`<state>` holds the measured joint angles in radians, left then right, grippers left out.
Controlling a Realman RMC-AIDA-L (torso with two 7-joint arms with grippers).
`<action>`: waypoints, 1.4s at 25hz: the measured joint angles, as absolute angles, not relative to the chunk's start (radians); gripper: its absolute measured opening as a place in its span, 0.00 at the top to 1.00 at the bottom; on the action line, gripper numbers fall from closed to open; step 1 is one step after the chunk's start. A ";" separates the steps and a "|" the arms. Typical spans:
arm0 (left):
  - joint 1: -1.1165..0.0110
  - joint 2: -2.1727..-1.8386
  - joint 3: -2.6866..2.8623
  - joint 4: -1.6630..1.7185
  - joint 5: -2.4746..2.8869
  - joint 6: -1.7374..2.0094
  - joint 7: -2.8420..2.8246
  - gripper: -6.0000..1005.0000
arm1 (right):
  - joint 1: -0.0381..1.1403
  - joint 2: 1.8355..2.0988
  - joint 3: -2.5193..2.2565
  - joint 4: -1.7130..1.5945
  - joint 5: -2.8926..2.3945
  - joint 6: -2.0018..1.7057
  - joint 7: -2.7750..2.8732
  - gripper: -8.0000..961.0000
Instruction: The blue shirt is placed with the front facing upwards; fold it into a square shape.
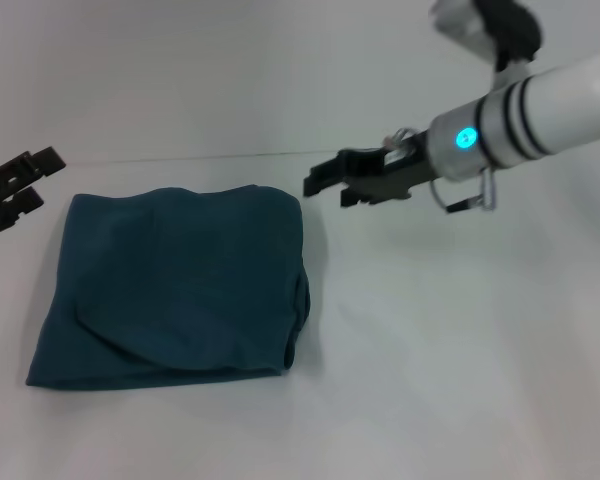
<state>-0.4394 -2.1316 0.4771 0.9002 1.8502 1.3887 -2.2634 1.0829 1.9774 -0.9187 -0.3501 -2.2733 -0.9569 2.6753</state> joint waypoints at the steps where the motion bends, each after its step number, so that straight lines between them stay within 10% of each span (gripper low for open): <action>1: -0.446 -2.133 0.477 0.898 1.850 1.388 -2.261 0.10 | 1.090 1.986 -0.928 -0.339 -2.281 -0.938 2.678 0.32; 20: -0.520 -2.144 0.497 0.804 1.837 1.338 -2.196 0.10 | 1.057 2.011 -0.931 -0.279 -2.224 -0.789 2.693 0.32; 27: -0.527 -2.118 0.631 0.800 1.851 1.299 -2.194 0.10 | 0.866 2.013 -0.922 -0.528 -2.161 -0.941 2.687 0.32; 35: -0.548 -2.082 0.727 0.800 1.863 1.297 -2.200 0.10 | 0.717 1.901 -0.907 -0.643 -1.986 -1.222 2.631 0.32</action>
